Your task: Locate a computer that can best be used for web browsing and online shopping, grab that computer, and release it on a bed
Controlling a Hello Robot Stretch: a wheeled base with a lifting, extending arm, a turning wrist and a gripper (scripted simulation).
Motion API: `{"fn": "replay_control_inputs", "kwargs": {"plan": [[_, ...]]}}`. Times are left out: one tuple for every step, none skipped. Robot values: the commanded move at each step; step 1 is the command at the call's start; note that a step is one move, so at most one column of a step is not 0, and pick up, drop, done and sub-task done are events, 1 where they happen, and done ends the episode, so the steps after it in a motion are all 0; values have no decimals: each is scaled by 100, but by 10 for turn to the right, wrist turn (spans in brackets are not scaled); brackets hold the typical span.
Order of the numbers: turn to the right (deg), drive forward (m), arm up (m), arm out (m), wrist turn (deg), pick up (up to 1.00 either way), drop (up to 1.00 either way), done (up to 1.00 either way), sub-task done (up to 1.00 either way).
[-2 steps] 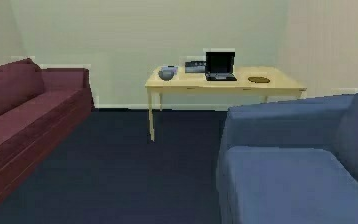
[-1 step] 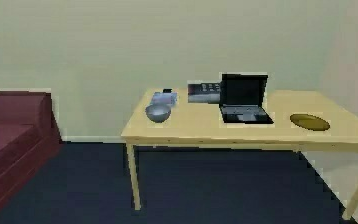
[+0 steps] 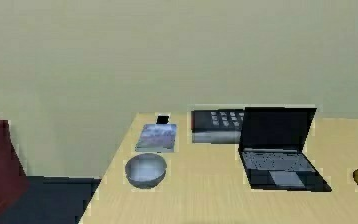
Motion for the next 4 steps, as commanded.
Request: {"fn": "replay_control_inputs", "kwargs": {"plan": [[-450, 0, 0, 0, 0, 0, 0, 0, 0], [-120, 0, 0, 0, 0, 0, 0, 0, 0], [0, 0, 50, 0, 0, 0, 0, 0, 0], [0, 0, 32, 0, 0, 0, 0, 0, 0]]}}
